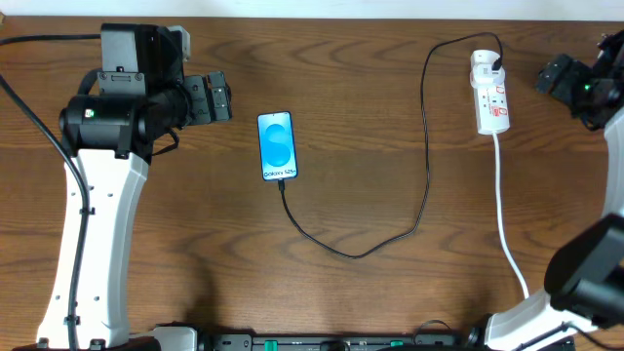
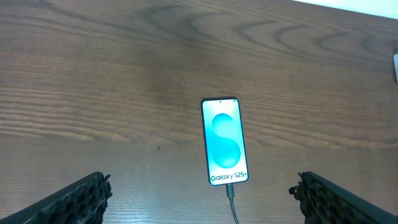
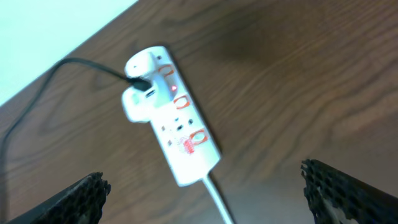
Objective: Plug charger to phone and switch on socket
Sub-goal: 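Move the right gripper over the white power strip's switch, then press the power strip's orange switch down with the right gripper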
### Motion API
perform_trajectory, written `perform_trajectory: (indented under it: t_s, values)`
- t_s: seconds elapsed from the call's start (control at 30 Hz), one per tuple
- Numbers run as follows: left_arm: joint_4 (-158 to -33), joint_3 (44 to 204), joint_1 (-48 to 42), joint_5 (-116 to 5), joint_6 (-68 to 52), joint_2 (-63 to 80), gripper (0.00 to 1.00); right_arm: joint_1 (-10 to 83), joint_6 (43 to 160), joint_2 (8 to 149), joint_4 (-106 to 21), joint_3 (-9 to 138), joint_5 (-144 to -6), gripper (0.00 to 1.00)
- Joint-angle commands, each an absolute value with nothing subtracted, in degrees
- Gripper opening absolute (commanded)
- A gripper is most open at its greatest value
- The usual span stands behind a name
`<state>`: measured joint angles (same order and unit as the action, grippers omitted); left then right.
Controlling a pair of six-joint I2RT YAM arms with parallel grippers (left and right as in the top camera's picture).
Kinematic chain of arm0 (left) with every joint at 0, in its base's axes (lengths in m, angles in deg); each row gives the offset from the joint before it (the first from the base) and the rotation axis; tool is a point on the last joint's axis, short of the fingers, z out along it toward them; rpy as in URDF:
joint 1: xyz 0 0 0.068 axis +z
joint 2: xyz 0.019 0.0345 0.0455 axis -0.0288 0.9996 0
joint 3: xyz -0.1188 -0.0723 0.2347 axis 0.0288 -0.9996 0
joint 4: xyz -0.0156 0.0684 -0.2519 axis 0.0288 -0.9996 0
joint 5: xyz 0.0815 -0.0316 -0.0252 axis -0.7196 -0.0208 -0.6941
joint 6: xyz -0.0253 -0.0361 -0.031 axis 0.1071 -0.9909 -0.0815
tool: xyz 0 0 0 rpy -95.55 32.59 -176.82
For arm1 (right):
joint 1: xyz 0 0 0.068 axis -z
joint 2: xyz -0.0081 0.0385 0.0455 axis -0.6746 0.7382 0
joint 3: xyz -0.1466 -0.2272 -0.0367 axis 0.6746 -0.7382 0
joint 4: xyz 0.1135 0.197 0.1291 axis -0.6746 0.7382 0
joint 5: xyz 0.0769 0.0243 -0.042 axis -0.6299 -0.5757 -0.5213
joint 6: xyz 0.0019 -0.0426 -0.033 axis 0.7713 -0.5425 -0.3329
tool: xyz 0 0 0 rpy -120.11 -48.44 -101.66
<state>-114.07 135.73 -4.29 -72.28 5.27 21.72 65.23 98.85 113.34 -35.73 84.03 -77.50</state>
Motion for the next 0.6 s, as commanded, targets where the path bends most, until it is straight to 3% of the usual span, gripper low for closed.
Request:
perform_trajectory:
  t_s: [0.0, 0.57]
  values:
    - [-114.18, 136.25, -4.18, -72.85, 5.4, 21.13, 0.98, 65.6, 97.58, 117.58, -37.81, 85.01, -76.1, 0.99]
    - [-114.18, 136.25, -4.18, -72.85, 5.4, 21.13, 0.98, 64.82, 95.61, 131.44, -48.85, 84.99, -74.22, 0.99]
